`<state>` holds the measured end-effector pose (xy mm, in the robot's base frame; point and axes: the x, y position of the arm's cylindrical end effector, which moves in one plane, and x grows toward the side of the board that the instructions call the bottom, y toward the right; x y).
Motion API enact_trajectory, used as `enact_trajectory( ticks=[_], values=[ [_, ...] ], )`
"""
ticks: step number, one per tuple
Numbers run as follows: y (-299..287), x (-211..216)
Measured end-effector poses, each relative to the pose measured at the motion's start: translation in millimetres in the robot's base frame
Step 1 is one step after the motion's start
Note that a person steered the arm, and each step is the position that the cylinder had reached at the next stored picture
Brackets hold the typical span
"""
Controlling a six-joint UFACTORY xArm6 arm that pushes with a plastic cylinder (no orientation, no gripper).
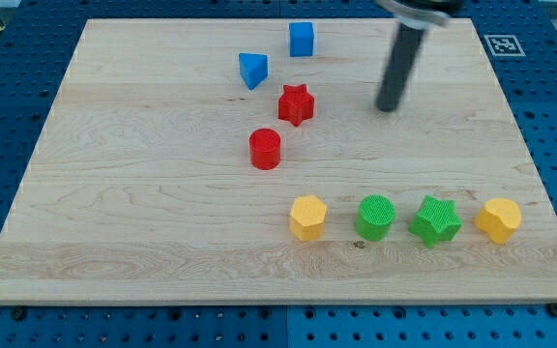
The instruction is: Slightly move the blue triangle above the red star
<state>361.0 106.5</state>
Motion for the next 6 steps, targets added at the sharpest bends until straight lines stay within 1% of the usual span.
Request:
enact_trajectory(
  ticks=[1, 2, 5, 6],
  values=[
    [-35, 0],
    [-53, 0],
    [-90, 15],
    [-95, 15]
  ],
)
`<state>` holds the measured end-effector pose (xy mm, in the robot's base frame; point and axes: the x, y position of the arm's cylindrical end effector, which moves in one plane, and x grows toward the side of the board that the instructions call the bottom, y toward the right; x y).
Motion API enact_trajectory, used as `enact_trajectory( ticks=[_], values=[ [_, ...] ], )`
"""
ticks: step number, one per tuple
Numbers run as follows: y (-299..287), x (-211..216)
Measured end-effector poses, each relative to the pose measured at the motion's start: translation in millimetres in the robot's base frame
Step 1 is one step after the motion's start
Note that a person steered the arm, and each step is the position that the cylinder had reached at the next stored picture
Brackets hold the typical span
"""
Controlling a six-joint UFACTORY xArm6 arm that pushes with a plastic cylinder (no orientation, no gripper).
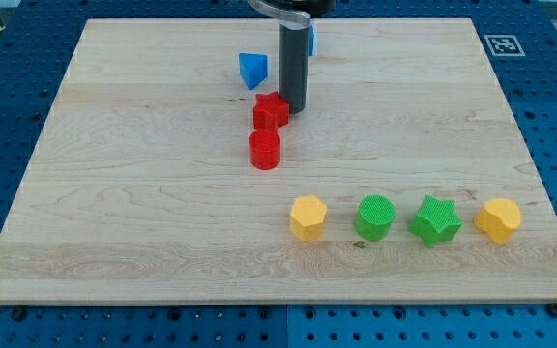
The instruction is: Slightly move the blue triangle above the red star
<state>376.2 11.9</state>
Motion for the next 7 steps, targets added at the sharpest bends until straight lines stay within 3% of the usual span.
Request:
enact_trajectory(
  ticks=[4, 6, 7],
  values=[
    [4, -97],
    [-81, -97],
    [-83, -81]
  ],
)
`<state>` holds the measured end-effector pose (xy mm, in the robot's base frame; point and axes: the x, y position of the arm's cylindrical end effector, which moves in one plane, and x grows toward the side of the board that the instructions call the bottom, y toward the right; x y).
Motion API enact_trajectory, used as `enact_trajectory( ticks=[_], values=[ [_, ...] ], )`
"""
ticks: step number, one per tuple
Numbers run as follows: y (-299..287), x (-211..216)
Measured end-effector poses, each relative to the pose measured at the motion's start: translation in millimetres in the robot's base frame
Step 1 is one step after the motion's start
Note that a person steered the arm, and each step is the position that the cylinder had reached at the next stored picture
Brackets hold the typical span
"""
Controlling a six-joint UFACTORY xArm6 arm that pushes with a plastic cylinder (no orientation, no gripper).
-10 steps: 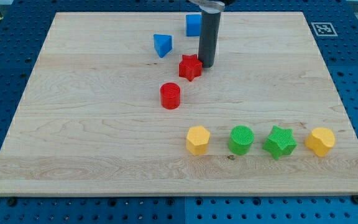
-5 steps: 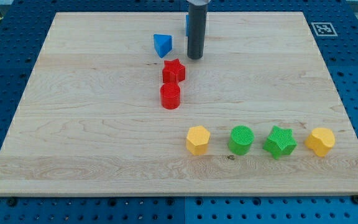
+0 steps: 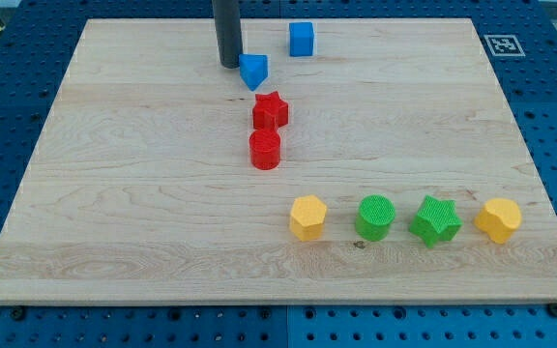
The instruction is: Slightly move the blue triangle above the red star
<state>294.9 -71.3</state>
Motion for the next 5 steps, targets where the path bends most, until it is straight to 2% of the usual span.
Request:
enact_trajectory(
  ticks=[2, 5],
  values=[
    [0, 3],
    [17, 30]
  ],
)
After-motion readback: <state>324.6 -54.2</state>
